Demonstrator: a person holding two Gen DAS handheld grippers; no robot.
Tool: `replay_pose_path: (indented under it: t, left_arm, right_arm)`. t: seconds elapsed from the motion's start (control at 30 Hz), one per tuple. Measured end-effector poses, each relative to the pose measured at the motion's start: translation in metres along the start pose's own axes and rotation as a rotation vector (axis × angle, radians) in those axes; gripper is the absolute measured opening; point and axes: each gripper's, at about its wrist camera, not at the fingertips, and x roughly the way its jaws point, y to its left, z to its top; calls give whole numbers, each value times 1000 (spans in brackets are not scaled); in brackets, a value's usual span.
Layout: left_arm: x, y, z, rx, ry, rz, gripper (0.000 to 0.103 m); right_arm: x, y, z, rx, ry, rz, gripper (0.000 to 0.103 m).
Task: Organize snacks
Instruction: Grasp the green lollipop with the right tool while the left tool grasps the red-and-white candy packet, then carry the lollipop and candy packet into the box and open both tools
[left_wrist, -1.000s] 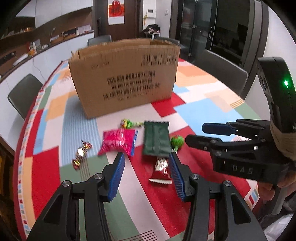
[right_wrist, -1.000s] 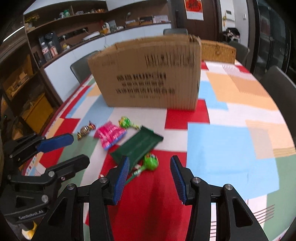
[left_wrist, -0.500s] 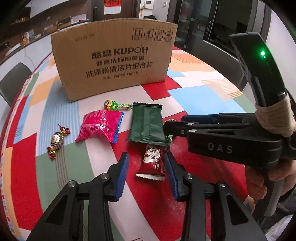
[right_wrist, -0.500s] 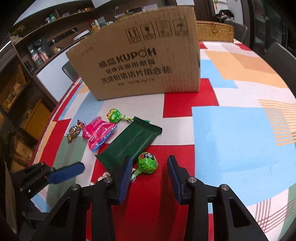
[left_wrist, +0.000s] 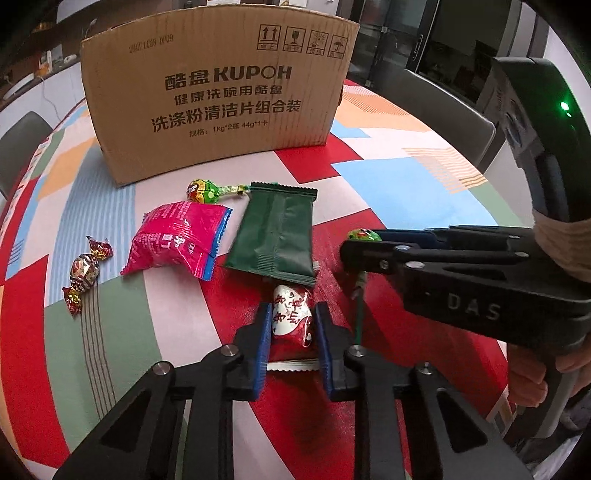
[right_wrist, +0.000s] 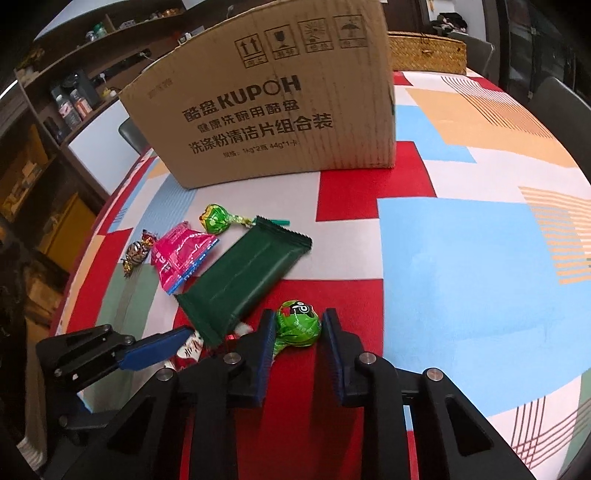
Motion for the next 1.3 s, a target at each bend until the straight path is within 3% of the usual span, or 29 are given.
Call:
replay_pose_path:
  t: [0.37, 0.73, 1.3]
  left_arm:
    - [-18, -9, -10, -13, -16, -7, 22]
    - [-58, -16, -16, -26, -95, 12, 22]
    - [-114, -23, 22, -7, -294, 54, 22]
  right_arm:
    - [-21, -1, -19, 9, 22, 14, 27]
    - [-49, 13, -31, -13, 10, 47, 27]
    - [-112, 25, -11, -73, -169, -9, 27]
